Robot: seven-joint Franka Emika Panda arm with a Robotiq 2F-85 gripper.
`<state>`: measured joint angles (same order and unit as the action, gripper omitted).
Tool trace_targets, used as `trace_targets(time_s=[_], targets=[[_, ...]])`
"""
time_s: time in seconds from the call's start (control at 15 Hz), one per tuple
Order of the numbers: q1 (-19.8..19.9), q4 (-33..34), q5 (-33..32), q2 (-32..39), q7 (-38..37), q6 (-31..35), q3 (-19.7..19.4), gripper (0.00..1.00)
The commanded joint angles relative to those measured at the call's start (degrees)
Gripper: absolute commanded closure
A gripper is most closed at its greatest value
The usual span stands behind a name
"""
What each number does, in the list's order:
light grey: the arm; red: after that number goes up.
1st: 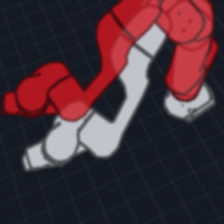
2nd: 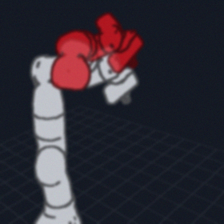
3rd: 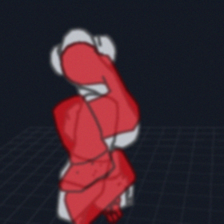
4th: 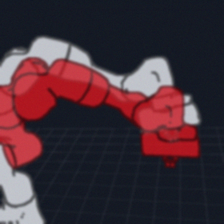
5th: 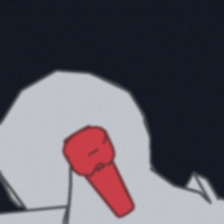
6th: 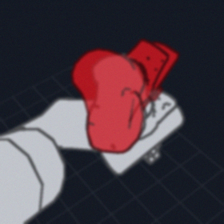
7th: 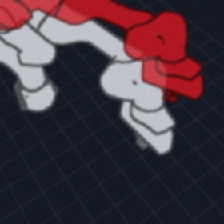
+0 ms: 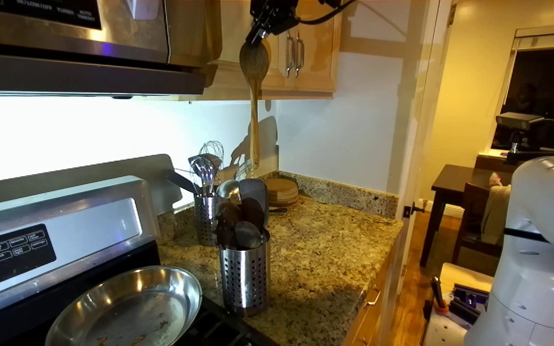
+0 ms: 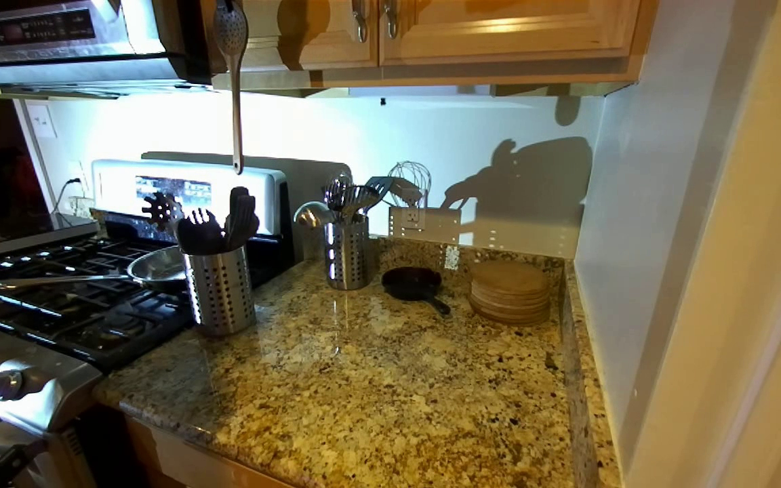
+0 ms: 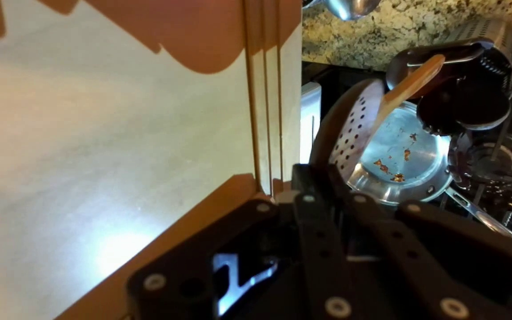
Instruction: Pick the wooden spoon on the counter and put it in the utensil holder next to the pan
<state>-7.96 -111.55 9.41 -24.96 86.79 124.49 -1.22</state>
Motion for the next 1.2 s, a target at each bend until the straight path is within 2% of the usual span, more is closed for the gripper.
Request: trace_targets(time_s=[0.0, 0.6, 0.87, 1.13], targets=[[-1.90, 1.02, -0.27, 0.40, 1.41, -2.17, -0.63, 0.95], [-3.05, 0.21, 2.97, 0.62, 1.81, -5.68, -1.24, 0.95], [-2.58, -1.72, 3.02, 0.97, 1.35, -0.79, -0.83, 0.95], [-3.05, -4.77, 6.54, 1.83, 1.67, 3.69, -1.74, 0.95]])
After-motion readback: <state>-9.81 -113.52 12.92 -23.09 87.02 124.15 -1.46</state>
